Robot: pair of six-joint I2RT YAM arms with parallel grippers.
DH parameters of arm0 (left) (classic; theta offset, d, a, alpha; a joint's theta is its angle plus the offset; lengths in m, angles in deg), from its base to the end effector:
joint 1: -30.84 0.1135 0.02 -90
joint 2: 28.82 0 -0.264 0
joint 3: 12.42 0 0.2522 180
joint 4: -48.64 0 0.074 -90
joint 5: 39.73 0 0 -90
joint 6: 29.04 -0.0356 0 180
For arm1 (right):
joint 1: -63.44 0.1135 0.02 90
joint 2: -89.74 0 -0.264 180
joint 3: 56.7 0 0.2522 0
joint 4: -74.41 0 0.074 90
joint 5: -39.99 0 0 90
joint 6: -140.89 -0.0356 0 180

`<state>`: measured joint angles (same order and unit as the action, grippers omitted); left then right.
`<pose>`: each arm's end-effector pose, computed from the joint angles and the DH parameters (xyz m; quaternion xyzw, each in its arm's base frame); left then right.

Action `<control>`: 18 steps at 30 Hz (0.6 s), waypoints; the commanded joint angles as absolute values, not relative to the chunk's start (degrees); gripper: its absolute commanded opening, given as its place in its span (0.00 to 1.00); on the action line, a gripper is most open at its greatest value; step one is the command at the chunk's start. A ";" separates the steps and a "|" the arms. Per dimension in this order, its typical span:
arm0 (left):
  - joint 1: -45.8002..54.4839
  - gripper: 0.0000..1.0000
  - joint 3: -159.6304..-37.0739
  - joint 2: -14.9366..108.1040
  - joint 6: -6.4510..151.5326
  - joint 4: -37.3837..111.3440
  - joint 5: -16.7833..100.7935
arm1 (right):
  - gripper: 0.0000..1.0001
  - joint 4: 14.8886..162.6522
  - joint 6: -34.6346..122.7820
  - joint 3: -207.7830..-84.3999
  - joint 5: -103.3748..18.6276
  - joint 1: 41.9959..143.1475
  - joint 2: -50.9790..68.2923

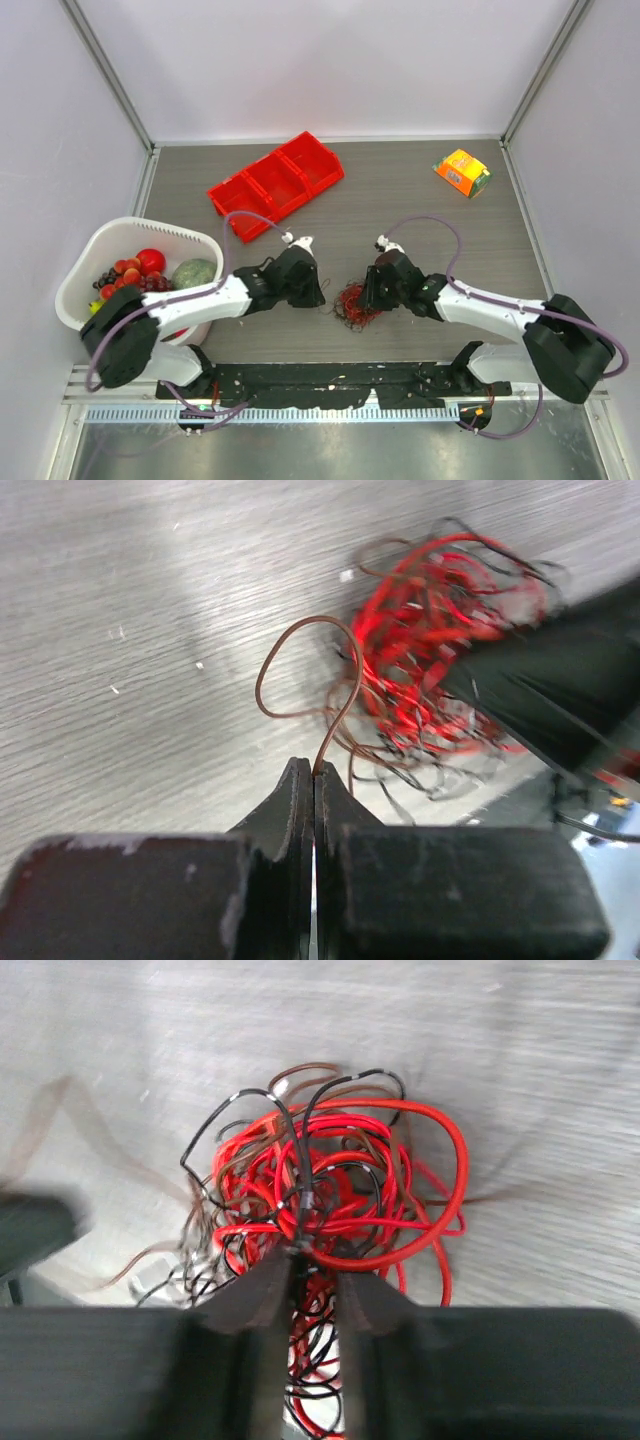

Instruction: Untangle the cables

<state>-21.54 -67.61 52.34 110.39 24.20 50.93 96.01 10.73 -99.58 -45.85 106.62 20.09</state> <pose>0.1688 -0.2184 0.1795 0.0223 0.9406 -0.2594 0.2178 0.1631 0.1566 0.1656 -0.0375 0.9335 0.2614 0.2427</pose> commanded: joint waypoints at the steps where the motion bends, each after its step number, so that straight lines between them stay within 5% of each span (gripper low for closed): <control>1: -21.54 0.00 -73.37 37.83 104.39 19.17 53.07 | 0.17 103.88 5.01 -103.67 -66.84 106.69 16.00; 10: -21.45 0.00 -86.81 13.47 92.61 2.72 70.38 | 0.18 114.01 8.26 -106.49 -79.37 99.75 19.25; 18: -21.45 0.00 -100.79 12.04 85.40 -5.02 75.66 | 0.43 116.11 13.53 -108.68 -77.70 92.54 20.84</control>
<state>-21.54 -95.04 10.38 91.40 1.07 69.84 112.27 10.51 -105.61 -75.01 94.65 20.40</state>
